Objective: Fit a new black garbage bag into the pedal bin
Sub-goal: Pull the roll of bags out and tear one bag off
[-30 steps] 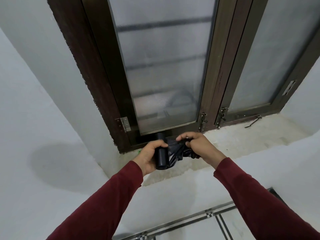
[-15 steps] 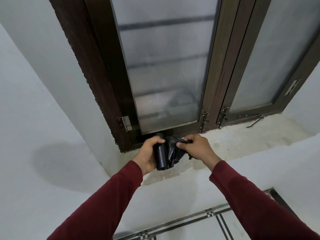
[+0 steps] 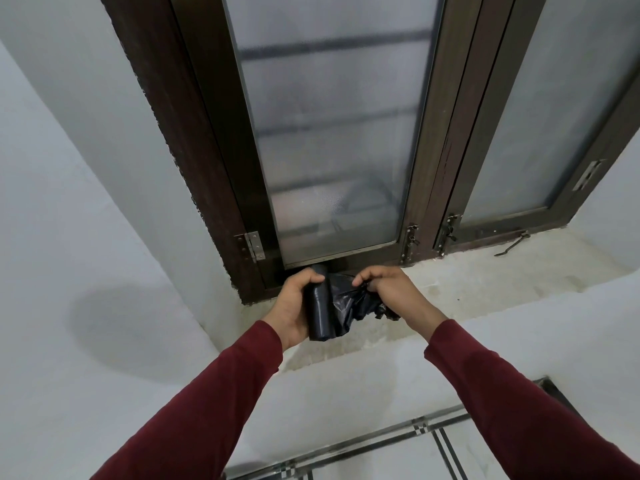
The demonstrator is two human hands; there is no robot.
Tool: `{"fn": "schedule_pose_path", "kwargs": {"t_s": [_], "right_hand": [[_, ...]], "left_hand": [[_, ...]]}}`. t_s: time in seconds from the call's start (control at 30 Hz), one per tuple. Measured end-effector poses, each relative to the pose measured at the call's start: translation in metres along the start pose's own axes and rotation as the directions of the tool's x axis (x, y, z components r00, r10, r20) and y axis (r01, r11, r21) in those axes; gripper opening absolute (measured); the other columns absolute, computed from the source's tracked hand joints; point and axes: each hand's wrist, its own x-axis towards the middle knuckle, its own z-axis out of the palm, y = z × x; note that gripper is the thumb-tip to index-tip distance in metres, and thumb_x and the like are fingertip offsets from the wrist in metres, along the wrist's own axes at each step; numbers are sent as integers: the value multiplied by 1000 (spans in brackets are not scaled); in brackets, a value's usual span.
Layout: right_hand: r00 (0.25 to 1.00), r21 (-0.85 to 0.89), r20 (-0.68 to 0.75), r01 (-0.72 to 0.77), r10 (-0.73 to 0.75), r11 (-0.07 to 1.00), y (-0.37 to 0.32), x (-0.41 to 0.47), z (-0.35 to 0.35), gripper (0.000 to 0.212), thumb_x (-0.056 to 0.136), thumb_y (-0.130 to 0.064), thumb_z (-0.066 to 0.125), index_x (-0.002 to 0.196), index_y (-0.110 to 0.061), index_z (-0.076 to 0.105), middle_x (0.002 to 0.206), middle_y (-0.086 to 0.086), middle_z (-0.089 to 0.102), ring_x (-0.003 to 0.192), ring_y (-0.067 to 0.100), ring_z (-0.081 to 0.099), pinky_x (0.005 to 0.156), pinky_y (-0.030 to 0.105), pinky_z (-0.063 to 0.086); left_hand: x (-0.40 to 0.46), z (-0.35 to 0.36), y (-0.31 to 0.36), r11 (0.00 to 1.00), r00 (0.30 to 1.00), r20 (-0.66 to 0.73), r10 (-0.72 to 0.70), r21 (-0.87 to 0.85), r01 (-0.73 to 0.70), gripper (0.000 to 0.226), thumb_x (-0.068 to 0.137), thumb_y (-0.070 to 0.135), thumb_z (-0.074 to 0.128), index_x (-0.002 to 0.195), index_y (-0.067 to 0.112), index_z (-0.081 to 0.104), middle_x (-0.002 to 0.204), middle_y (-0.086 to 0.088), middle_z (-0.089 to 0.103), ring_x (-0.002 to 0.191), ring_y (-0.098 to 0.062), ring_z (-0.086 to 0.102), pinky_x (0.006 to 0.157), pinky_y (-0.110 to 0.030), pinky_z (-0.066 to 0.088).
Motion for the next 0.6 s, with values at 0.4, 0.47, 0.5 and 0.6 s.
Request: {"fn": "schedule_pose_path", "kwargs": {"t_s": [0.4, 0.47, 0.5, 0.6], "right_hand": [[998, -137, -59, -37, 29, 990, 5, -2, 1, 23, 78, -41, 87, 77, -20, 77, 65, 0, 69, 39, 6, 56, 39, 20, 45], [998, -99, -31, -48, 46, 994, 5, -2, 1, 19, 82, -33, 84, 79, -18, 74, 68, 2, 69, 42, 12, 59, 43, 23, 48], [999, -67, -19, -51, 49, 996, 4, -3, 2, 15, 85, -28, 82, 82, -17, 72, 72, 4, 71, 47, 16, 62, 46, 27, 51], [999, 5, 38, -21, 20, 1000, 4, -2, 1, 12, 91, -12, 75, 91, -22, 67, 90, 9, 73, 64, 22, 69, 59, 31, 54]], "left_hand": [[-7, 1, -1, 999, 1000, 19, -24, 35, 24, 44, 59, 12, 64, 100, 4, 78, 96, -19, 76, 79, -33, 75, 70, -40, 62], [-8, 1, -2, 1000, 1000, 2, 4, 24, -4, 57, 55, 13, 62, 109, 3, 74, 102, -20, 73, 87, -35, 70, 79, -40, 60], [-10, 2, -2, 1000, 1000, -6, 22, 12, -22, 59, 54, 13, 59, 110, 3, 72, 103, -19, 71, 90, -36, 67, 82, -41, 58], [-13, 2, -1, 998, 998, -43, 55, -33, -56, 54, 53, 13, 53, 104, 3, 67, 101, -16, 66, 90, -35, 62, 84, -40, 54]]}}
